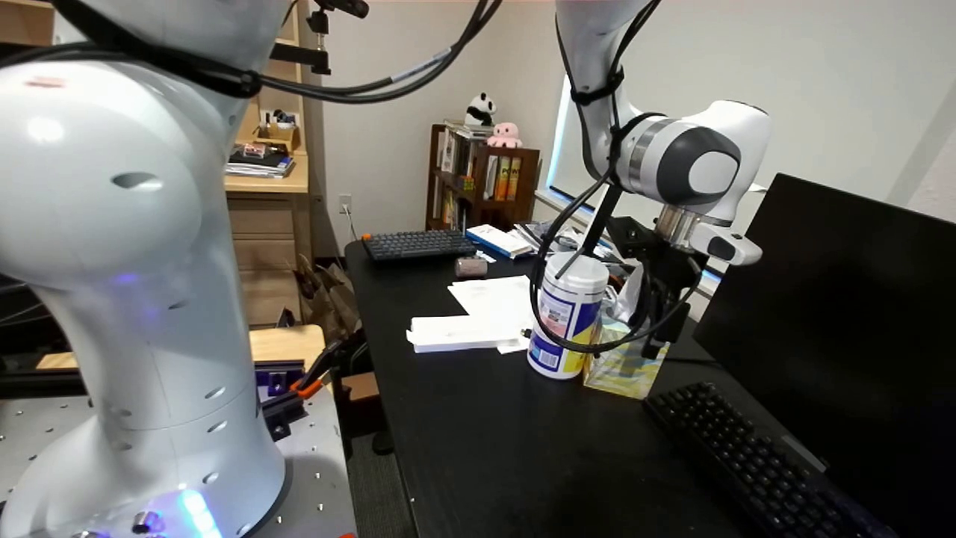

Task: Move the tissue box to the left

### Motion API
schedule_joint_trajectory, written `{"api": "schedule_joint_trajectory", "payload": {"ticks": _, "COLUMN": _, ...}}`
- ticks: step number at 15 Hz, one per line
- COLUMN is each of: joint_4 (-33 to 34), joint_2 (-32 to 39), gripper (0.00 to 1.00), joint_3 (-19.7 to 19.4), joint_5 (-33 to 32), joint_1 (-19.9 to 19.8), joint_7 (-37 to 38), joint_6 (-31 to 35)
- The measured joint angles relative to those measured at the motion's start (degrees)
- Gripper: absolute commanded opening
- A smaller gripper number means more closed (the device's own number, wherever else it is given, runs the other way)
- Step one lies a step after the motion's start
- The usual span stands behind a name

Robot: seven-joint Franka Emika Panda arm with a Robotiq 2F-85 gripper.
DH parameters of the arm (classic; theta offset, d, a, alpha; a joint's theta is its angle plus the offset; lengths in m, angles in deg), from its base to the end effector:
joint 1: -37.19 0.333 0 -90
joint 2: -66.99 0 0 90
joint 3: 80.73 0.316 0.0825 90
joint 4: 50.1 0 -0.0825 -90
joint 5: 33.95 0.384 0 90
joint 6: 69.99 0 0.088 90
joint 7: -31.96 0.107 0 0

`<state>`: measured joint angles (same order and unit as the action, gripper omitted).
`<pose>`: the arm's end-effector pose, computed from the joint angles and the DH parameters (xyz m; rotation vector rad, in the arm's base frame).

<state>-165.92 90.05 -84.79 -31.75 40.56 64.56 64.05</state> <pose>0.5931 -0.0057 0.2429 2.9737 -0.9270 -0.1240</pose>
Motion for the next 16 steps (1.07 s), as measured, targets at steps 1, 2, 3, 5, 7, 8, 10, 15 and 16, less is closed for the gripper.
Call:
{"api": "schedule_joint_trajectory", "payload": {"ticks": 1, "joint_4": 0.34, "joint_2": 0.44, "gripper": 1.0, "joint_3": 0.09, "joint_5": 0.01, "joint_1": 0.01, "joint_7": -0.37, "joint_6": 0.0}}
{"api": "schedule_joint_trajectory", "payload": {"ticks": 2, "joint_4": 0.62, "joint_2": 0.79, "gripper": 1.0, "joint_3": 0.23, "joint_5": 0.02, "joint_1": 0.01, "joint_7": -0.95, "joint_6": 0.0}}
{"api": "schedule_joint_trajectory", "payload": {"ticks": 3, "joint_4": 0.87, "joint_2": 1.05, "gripper": 1.0, "joint_3": 0.38, "joint_5": 0.17, "joint_1": 0.01, "joint_7": -1.66, "joint_6": 0.0}}
{"api": "schedule_joint_trajectory", "payload": {"ticks": 5, "joint_4": 1.13, "joint_2": 1.25, "gripper": 1.0, "joint_3": 0.61, "joint_5": 0.43, "joint_1": 0.01, "joint_7": -3.2, "joint_6": 0.0}}
{"api": "schedule_joint_trajectory", "payload": {"ticks": 7, "joint_4": 1.19, "joint_2": 1.26, "gripper": 1.0, "joint_3": 0.79, "joint_5": 0.54, "joint_1": -0.01, "joint_7": -4.54, "joint_6": 0.06}}
{"api": "schedule_joint_trajectory", "payload": {"ticks": 8, "joint_4": 1.19, "joint_2": 1.27, "gripper": 1.0, "joint_3": 0.84, "joint_5": 0.55, "joint_1": -0.01, "joint_7": -5.04, "joint_6": 0.06}}
{"api": "schedule_joint_trajectory", "payload": {"ticks": 10, "joint_4": 1.21, "joint_2": 1.37, "gripper": 1.0, "joint_3": 0.94, "joint_5": 0.62, "joint_1": -0.06, "joint_7": -5.96, "joint_6": 0.06}}
{"api": "schedule_joint_trajectory", "payload": {"ticks": 15, "joint_4": 1.21, "joint_2": 2.36, "gripper": 1.0, "joint_3": 1.49, "joint_5": 2.27, "joint_1": -0.33, "joint_7": -10.29, "joint_6": 4.48}}
{"api": "schedule_joint_trajectory", "payload": {"ticks": 16, "joint_4": 1.2, "joint_2": 2.68, "gripper": 1.0, "joint_3": 1.75, "joint_5": 2.97, "joint_1": -0.41, "joint_7": -11.26, "joint_6": 5.75}}
